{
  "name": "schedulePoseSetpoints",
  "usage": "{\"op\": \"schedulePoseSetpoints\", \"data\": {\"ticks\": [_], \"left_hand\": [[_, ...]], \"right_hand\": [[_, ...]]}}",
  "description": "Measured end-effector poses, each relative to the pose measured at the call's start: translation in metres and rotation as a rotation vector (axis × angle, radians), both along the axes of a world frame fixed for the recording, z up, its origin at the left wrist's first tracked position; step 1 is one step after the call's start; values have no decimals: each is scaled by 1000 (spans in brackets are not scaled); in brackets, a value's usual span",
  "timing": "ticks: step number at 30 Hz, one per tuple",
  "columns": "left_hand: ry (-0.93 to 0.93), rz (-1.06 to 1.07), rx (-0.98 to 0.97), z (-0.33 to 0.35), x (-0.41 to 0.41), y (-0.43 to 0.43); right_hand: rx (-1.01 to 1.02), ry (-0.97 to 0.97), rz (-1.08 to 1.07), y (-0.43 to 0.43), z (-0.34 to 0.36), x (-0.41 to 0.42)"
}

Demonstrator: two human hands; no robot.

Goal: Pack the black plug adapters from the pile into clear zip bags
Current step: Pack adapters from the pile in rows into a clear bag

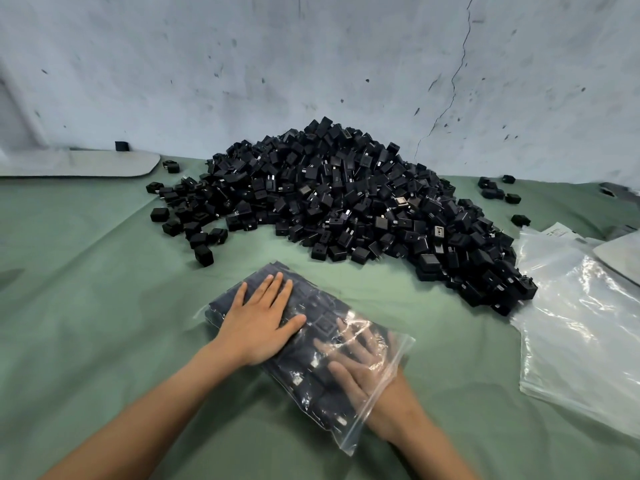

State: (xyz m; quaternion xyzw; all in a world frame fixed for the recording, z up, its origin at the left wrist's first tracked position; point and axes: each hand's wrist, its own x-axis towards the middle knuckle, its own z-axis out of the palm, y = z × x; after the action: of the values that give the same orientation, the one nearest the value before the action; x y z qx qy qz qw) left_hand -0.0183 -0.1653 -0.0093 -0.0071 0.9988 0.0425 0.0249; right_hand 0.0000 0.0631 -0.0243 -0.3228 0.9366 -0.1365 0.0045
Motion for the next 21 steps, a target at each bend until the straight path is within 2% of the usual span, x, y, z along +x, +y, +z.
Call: {"op": "schedulePoseSetpoints", "data": {"ticks": [7,11,13,21], "left_hand": [[-2,-4,-9,1,1,0],[4,-7,-9,0,1,1],[2,-9,-9,0,1,1],[-42,-15,-7,5,3,1]], "right_hand": [[38,13,46,-1,-1,3],[-39,-71,44,8,-5,1],[-62,-49,39,5,-5,-3],[112,-18,-4,-17,-2,-14]]}}
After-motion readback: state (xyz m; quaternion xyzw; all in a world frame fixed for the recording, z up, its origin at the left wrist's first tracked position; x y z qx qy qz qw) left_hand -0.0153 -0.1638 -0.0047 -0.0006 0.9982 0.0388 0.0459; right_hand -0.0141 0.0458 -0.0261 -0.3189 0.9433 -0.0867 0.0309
